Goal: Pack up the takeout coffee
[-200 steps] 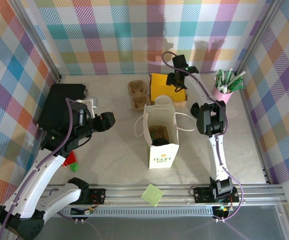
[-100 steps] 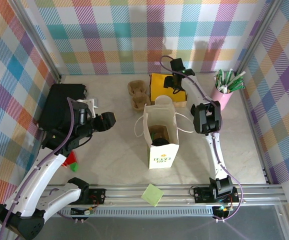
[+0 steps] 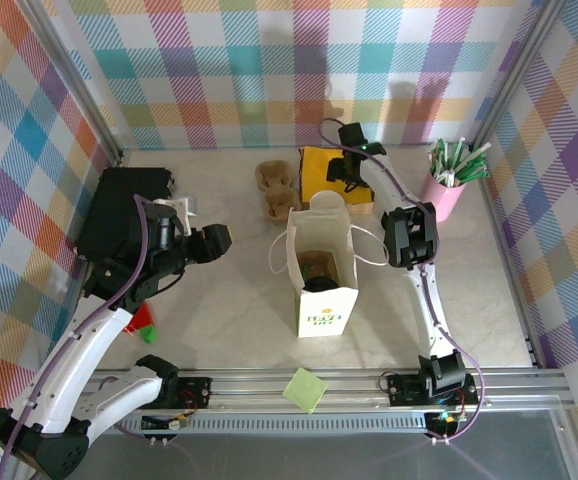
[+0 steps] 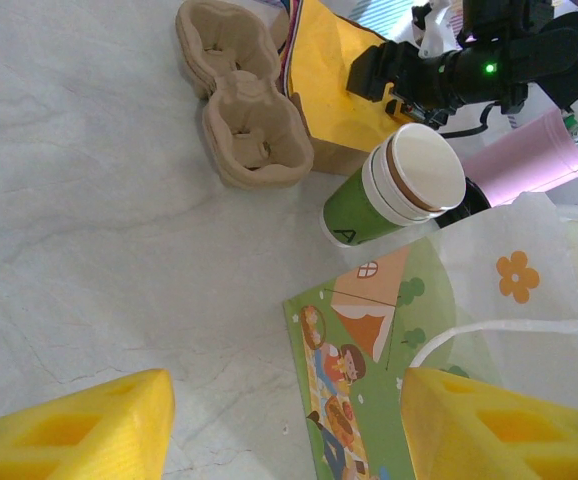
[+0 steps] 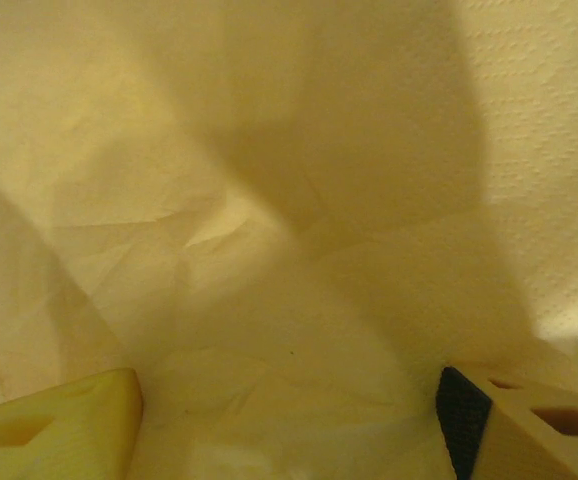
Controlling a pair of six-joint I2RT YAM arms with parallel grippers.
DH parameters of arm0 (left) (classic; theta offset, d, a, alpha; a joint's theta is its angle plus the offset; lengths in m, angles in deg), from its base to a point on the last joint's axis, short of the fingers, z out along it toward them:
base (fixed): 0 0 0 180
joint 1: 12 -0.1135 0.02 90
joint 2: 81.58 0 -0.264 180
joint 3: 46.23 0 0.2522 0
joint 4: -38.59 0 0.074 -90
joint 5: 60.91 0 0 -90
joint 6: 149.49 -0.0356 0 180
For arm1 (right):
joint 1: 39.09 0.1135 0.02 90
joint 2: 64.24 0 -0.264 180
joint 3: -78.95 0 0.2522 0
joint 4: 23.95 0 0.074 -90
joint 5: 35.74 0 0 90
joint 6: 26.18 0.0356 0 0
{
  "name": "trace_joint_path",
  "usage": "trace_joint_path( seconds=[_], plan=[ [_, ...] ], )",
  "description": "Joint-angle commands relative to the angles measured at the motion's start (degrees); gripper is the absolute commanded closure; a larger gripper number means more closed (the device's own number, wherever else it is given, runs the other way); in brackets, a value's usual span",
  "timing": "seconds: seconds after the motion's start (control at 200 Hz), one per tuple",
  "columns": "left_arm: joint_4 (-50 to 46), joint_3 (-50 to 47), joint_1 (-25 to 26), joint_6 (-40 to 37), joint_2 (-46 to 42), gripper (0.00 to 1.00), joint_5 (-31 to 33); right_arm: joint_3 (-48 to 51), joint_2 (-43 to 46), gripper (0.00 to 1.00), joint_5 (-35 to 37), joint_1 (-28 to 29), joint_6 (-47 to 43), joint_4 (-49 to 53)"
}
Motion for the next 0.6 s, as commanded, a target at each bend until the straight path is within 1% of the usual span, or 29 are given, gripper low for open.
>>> trace_joint_path(
  seconds=[0.0,0.125,0.295,0.425,0.595],
  plan=[
    [0.43,0.62,-0.57,-0.65,-0.91,0.39,-0.29,-1.98,-1.34,0.24,0.58,-0.39,0.93,1.51],
    [0.32,0.20,-0.59,-0.41,-1.28,0.39,-0.19,-2.08,-1.93,0.27,0.49,-0.47,1.49,1.68],
    [-0.12,0.38,-0.61,-0.30,-1.31,0.39,-0.17,-2.24,-1.56,0.38,0.31,-0.38,2.26,2.62],
    [-0.76,0.23,-0.57,-0.31,-1.25,0.39,0.52,-2.18,-0.94,0.50,1.47,-0.47,1.95,3.05],
    [-1.26,0.33,-0.57,-0.28,-0.92,0.39,0.31,-2.22,-0.80,0.65,-0.80,-0.76,2.19,1.91]
  ],
)
